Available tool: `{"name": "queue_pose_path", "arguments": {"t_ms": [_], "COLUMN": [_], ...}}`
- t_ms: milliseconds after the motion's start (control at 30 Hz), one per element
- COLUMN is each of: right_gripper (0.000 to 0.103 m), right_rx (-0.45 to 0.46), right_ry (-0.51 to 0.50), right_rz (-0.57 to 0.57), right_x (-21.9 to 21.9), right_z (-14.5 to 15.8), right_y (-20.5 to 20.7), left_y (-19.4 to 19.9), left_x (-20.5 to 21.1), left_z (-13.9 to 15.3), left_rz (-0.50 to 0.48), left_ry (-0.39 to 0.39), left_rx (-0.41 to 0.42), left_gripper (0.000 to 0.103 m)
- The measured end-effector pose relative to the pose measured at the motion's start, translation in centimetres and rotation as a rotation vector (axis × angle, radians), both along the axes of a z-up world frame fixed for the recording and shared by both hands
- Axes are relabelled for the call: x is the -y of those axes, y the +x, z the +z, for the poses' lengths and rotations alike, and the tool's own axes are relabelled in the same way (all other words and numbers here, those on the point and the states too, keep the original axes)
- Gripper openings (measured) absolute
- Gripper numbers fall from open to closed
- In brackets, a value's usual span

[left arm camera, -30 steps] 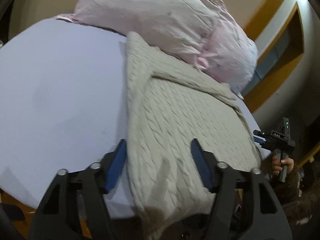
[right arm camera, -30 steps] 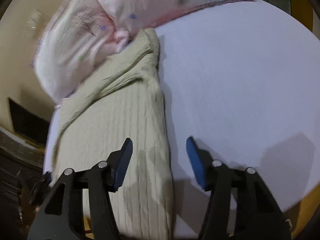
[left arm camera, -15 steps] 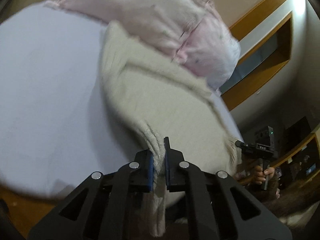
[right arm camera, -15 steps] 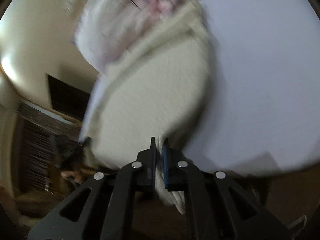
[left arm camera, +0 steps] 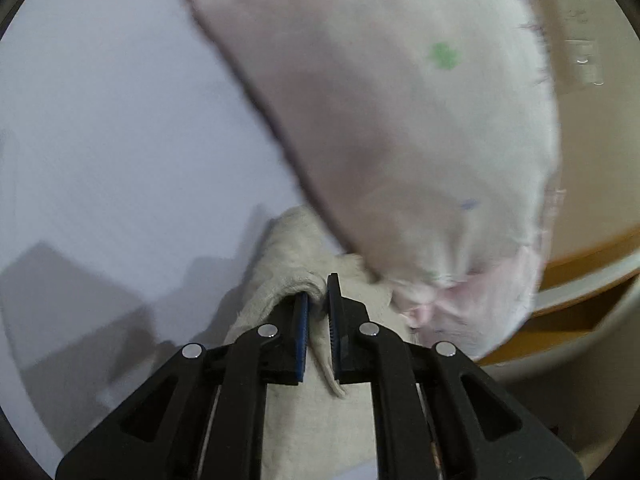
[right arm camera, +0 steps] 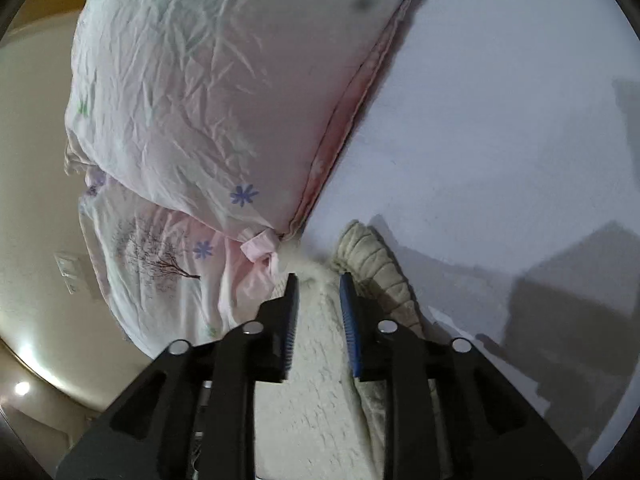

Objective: Fold small clothes

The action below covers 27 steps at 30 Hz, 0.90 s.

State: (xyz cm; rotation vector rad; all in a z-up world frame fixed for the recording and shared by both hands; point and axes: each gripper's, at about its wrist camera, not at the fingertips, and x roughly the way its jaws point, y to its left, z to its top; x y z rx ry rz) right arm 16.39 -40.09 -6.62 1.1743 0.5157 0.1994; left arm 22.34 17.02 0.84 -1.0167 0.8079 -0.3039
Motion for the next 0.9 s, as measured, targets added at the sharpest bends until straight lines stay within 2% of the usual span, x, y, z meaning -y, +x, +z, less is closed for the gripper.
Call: {"name": "queue_pose_path", "arguments": {"t_ms": [33,67,100,167,233,300,367,433,467,533,633,733,767,800,833,867,900], "right_gripper": [0.067,0.071,0.072,0.072,0.072,0.072,0.072,0.072,0.072,0.079,0.081,0.081,0.081,0.081,0.074,0.074,0.074], "right_rx": [0.01,0.026,0.042,0.034,0.038,0.075,0.11,0.122,0.127,0.131,0.059,-0.053,-0.047,0.015,0.072,0.152,0.21], "right_ry": [-0.065,-0.132,-0.171,-0.247,-0.318,-0.405,-0.466,-0.509,-0.494,-0.424,-0.4,-0.406,-0.411,-0.374,-0.316,-0.223,-0.182], "right_rz": [-0.013,-0.03,-0.023,-0.002,0.026,0.111,0.242,0.382,0.443,0.581,0.747,0.852,0.851,0.855,0.865,0.862,0.848], "right_x": [-0.1,-0.4,-0.7,-1.5,-3.1,-5.1,-8.5,-12.4,-13.9,-17.7,-25.3,-31.7,-33.1,-34.5,-35.0,-35.0,-34.6], "right_z": [0.9,1.8,2.6,3.3,3.5,4.4,5.3,6.4,6.6,6.9,6.2,4.6,4.9,6.0,6.8,7.9,8.9], "right_y": [-0.5,-1.3,-1.9,-2.0,-2.0,-1.1,-0.1,1.6,2.4,4.5,8.2,11.9,12.6,13.3,13.6,13.4,12.6], "left_y": [-0.5,-0.9,-1.6,-2.4,-3.1,-3.8,-4.0,-4.3,-4.4,-4.9,-5.9,-6.6,-6.8,-6.7,-6.6,-6.5,-6.3], "left_x": [-0.2,-0.2,-0.4,-0.3,-0.1,0.5,1.2,2.1,2.6,2.4,2.3,2.4,2.6,2.8,3.0,3.1,3.2], "left_z": [0.9,1.4,2.1,3.0,3.3,2.8,2.4,2.2,2.4,2.5,3.1,3.2,3.1,3.0,2.8,2.5,2.2], "left_rz": [-0.023,-0.031,-0.023,-0.037,-0.078,-0.129,-0.174,-0.204,-0.212,-0.212,-0.198,-0.198,-0.206,-0.208,-0.213,-0.218,-0.224], "left_ry": [0.035,0.064,0.121,0.177,0.192,0.218,0.256,0.343,0.377,0.377,0.394,0.419,0.431,0.442,0.454,0.454,0.453], "left_rx": [0.042,0.059,0.073,0.101,0.111,0.089,0.071,0.07,0.076,0.079,0.091,0.081,0.072,0.067,0.058,0.05,0.037], "left_gripper": [0.013,0.022,0.043,0.068,0.068,0.068,0.068,0.068,0.068,0.068,0.068,0.068,0.068,0.068,0.068,0.068,0.068]}}
